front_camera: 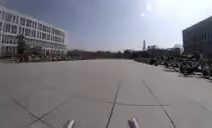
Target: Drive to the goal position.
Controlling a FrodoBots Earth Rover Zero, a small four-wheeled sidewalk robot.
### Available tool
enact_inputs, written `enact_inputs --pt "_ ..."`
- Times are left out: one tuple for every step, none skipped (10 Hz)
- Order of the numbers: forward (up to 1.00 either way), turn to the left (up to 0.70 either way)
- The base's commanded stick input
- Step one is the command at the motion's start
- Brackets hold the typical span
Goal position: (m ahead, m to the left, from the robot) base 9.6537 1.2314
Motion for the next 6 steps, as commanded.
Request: enact_inputs --pt "1.00 -0.27" --pt "1.00 -0.27" --pt "1.00 -0.27" --pt "1.00 -0.16" --pt "1.00 0.00" --pt "1.00 0.00"
